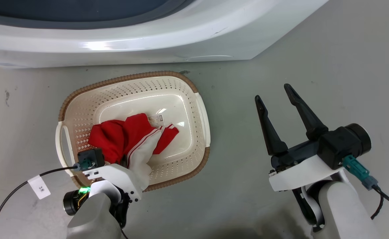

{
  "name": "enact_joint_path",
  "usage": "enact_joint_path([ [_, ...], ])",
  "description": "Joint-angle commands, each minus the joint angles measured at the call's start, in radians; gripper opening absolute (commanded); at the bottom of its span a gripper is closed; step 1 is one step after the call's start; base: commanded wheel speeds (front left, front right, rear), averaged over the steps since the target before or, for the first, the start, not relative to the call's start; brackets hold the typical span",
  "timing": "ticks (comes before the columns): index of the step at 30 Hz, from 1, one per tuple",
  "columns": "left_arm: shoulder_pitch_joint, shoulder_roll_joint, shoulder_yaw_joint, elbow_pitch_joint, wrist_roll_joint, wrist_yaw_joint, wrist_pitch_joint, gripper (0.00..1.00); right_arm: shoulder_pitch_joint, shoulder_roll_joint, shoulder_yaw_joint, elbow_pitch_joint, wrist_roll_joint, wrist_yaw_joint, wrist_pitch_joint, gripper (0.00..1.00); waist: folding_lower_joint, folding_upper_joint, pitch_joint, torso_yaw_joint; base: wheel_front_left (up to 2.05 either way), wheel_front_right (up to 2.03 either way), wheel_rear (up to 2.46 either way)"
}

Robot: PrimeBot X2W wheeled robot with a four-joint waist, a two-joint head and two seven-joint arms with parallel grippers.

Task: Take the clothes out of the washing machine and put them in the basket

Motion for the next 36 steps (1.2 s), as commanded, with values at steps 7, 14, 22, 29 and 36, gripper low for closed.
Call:
enact_joint_path([
  [7,0.051,0.000,0.015,0.011,-0.012,0.005,-0.005,1.00,0.011,0.001,-0.007,0.056,0.015,0.000,-0.024,1.00,-0.0002,0.0000,-0.105,0.007,0.00,0.00,0.00],
  [14,0.174,-0.006,0.035,-0.116,0.016,0.001,-0.005,1.00,0.071,0.000,-0.029,0.091,0.016,0.000,-0.024,1.00,-0.0002,0.0000,-0.290,0.033,0.00,0.00,0.00],
  [22,0.312,-0.011,0.074,-0.308,0.069,0.001,-0.004,1.00,0.145,0.000,-0.056,0.086,0.024,0.000,-0.006,1.00,-0.0002,0.0000,-0.441,0.056,0.00,0.00,0.00],
  [29,0.382,-0.020,0.103,-0.528,0.140,0.007,-0.004,1.00,0.206,0.000,-0.074,0.062,0.005,0.000,0.024,1.00,-0.0002,0.0000,-0.527,0.083,0.00,0.00,0.00],
  [36,0.415,-0.023,0.107,-0.703,0.199,0.000,-0.004,1.00,0.254,0.000,-0.081,0.048,0.010,0.000,0.041,1.00,-0.0002,0.0000,-0.613,0.085,0.00,0.00,0.00],
])
